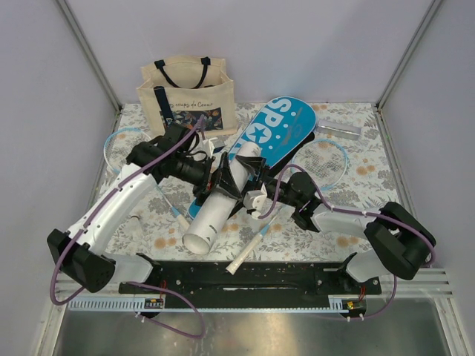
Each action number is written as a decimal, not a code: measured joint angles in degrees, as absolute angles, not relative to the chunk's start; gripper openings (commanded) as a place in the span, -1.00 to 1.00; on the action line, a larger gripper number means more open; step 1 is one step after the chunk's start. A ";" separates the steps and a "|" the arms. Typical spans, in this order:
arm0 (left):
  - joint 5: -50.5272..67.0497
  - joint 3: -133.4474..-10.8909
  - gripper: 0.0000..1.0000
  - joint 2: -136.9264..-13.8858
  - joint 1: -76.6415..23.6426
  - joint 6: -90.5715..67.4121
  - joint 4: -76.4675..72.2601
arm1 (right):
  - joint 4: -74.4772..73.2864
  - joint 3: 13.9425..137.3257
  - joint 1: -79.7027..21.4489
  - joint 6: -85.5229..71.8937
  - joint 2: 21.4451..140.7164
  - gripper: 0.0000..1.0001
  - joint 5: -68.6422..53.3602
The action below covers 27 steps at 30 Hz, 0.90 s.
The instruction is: Pack up the badminton gear
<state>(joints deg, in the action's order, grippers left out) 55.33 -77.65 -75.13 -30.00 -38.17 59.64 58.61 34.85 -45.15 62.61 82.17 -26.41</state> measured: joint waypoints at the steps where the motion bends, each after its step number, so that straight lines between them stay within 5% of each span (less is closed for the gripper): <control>1: 54.19 -78.41 0.98 -75.18 -29.80 -37.47 60.62 | 59.31 34.41 -45.04 61.98 82.43 -0.30 -26.09; 18: 41.89 -87.11 0.97 -72.18 -19.81 -37.98 60.31 | 64.34 29.08 -44.21 56.25 83.02 -0.33 -24.47; 27: 12.14 -94.35 0.89 -69.56 -12.38 -38.17 58.39 | 64.90 28.75 -44.18 45.36 83.20 -0.36 -23.27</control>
